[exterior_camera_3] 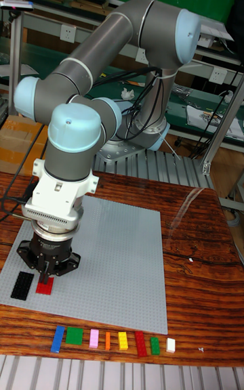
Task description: Build with small Lego blocks
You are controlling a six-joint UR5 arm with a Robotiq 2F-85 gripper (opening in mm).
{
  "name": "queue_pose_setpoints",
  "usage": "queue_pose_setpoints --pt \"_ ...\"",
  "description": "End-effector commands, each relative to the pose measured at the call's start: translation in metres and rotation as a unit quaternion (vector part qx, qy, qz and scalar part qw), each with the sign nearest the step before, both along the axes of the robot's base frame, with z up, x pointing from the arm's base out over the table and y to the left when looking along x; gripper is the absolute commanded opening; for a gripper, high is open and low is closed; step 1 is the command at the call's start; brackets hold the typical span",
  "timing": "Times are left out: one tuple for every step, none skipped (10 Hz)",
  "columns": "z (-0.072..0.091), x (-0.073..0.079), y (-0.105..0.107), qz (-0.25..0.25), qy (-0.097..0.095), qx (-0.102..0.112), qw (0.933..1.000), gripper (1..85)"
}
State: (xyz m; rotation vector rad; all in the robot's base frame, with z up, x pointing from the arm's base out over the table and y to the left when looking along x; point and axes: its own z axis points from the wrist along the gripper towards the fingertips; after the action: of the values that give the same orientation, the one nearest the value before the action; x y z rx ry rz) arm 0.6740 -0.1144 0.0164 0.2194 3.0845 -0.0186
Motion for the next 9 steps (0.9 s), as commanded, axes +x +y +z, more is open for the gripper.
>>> queue_pose_setpoints --pt "0.001 0.010 0.006 -0.008 -0.019 0.013 0.9997 12.3" --pt "-0.003 0.014 0.006 -0.008 -0.026 0.011 0.9996 9.0" --pt "-0.009 0.018 0.007 -0.006 -0.035 0.010 0.9993 7.0" --pt "-0.013 0.020 0.007 -0.006 -0.038 0.011 0.9992 5.0" --pt "-0.014 0.021 0.007 -0.004 -0.038 0.011 0.9992 3.7" --pt "-0.014 0.021 0.007 -0.004 -0.038 0.010 0.9992 2.0" --pt "-0.015 0.020 0.006 -0.003 -0.038 0.009 0.9992 1.0" --pt "-0.013 0.020 0.004 0.000 -0.038 0.008 0.9992 1.0" --pt "-0.011 0.019 0.002 0.003 -0.038 0.007 0.9993 1.0"
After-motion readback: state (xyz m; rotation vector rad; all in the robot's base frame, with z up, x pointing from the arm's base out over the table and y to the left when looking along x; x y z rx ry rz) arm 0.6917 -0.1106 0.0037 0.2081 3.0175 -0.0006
